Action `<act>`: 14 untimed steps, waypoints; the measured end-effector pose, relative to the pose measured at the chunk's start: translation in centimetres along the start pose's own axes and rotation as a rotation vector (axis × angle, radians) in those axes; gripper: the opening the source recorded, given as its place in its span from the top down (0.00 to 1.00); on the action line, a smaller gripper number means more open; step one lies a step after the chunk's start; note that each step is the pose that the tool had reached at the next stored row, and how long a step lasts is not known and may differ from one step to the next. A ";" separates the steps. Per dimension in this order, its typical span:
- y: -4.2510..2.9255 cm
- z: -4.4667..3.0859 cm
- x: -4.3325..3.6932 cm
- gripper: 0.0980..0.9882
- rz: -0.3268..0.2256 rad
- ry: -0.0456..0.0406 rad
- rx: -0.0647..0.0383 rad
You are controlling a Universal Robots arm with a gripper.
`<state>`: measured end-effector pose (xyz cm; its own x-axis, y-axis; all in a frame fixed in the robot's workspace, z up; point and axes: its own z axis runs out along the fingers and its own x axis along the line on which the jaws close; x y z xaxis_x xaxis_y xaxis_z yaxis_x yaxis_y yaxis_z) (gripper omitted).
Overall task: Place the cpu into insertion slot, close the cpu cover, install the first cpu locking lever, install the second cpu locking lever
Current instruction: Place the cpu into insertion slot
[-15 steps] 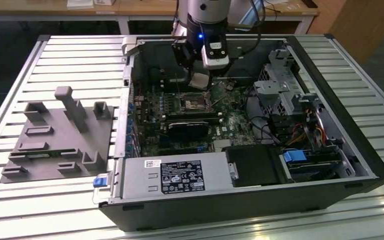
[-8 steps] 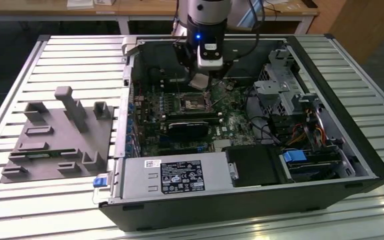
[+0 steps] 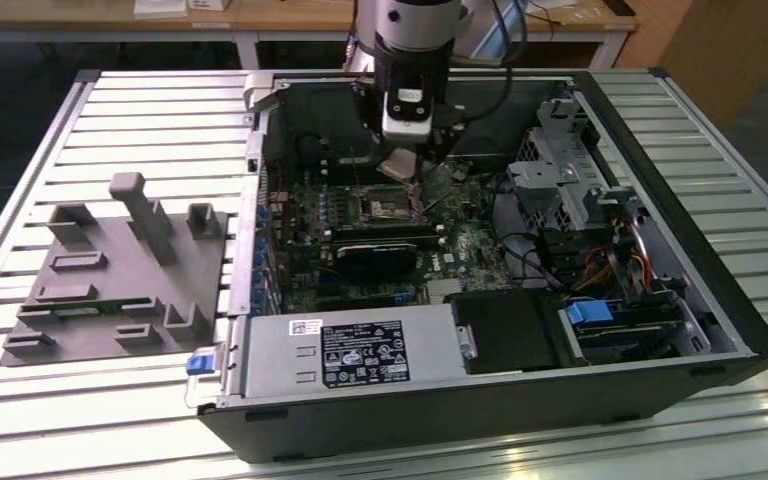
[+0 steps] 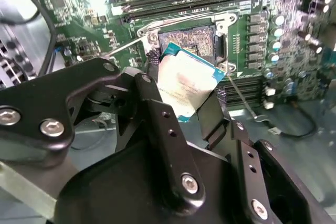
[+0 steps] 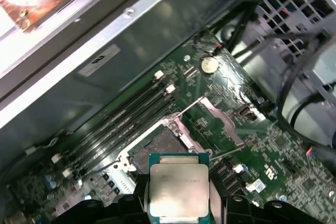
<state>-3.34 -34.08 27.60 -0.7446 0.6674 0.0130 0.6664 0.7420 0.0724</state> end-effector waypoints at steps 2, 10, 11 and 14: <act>-0.01 0.07 0.00 0.50 0.037 -0.0027 -0.001; -0.02 0.34 0.00 0.50 0.182 -0.0132 -0.002; -0.03 0.36 0.00 0.50 0.199 -0.0144 -0.003; -0.03 0.42 0.00 0.50 0.251 -0.0182 -0.003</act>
<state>-3.35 -34.08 27.18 -0.5548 0.8319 0.0130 0.8303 0.5526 0.0724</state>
